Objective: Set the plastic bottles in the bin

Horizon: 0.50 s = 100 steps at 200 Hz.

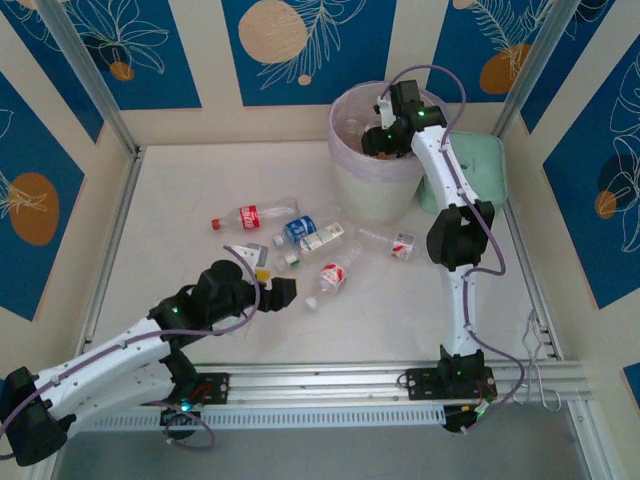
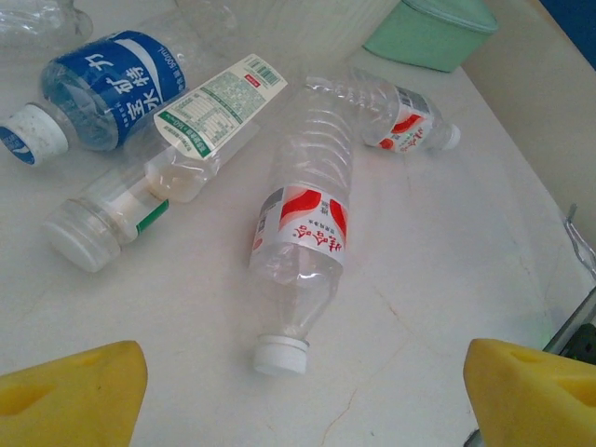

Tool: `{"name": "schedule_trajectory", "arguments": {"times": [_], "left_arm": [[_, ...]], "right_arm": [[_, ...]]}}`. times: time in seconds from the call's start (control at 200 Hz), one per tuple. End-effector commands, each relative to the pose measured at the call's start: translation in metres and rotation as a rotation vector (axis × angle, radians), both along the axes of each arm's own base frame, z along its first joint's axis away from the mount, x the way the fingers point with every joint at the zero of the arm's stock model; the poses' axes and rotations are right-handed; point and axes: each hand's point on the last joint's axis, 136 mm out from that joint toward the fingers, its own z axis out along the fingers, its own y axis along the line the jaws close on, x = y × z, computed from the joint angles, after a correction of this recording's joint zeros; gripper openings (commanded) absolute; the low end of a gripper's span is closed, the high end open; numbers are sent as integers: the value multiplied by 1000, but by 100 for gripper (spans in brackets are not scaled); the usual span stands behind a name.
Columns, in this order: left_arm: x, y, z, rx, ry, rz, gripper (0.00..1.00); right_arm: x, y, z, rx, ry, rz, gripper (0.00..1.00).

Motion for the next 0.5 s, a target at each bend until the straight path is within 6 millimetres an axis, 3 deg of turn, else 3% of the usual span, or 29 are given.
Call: {"name": "schedule_trajectory", "arguments": {"times": [0.0, 0.22, 0.29, 0.495], "left_arm": [[3, 5, 0, 24, -8, 15, 89], [4, 2, 0, 52, -10, 0, 91], [4, -2, -1, 59, -5, -21, 92], [1, -16, -8, 118, 43, -97, 99]], "right_arm": [[-21, 13, -7, 46, 89, 32, 72], [-34, 5, 64, 63, -32, 36, 88], [-39, -1, 88, 60, -87, 35, 100], [-68, -8, 164, 208, -251, 47, 99]]}}
